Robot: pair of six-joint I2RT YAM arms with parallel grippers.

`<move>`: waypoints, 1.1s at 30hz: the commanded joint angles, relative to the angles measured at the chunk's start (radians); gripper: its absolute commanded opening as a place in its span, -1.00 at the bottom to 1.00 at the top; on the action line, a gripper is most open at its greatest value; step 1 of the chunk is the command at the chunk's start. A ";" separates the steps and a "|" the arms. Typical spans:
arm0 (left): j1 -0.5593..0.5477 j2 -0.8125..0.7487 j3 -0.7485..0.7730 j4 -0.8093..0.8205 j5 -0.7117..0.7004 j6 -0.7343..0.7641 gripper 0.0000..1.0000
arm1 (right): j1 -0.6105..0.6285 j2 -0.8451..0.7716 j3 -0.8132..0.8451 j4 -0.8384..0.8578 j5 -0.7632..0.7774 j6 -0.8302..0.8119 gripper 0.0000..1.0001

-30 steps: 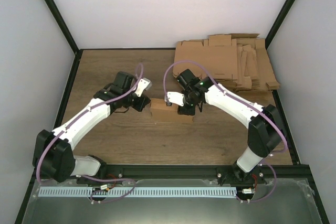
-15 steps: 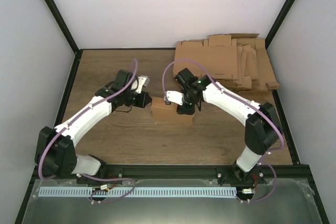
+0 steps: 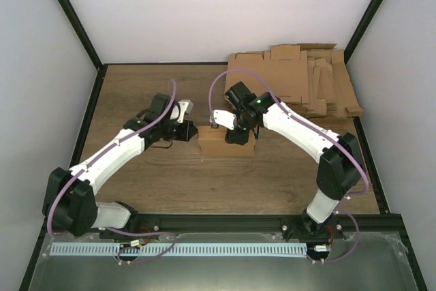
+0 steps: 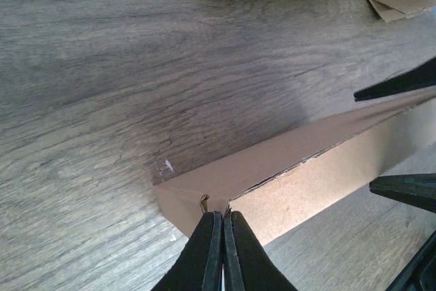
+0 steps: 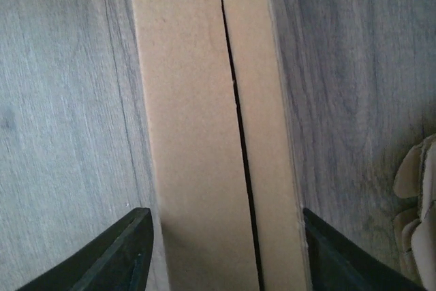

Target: Fold the paper box

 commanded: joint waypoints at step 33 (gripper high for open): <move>-0.037 0.010 -0.009 -0.018 -0.032 0.015 -0.92 | -0.002 -0.330 0.009 0.315 -0.228 0.146 1.00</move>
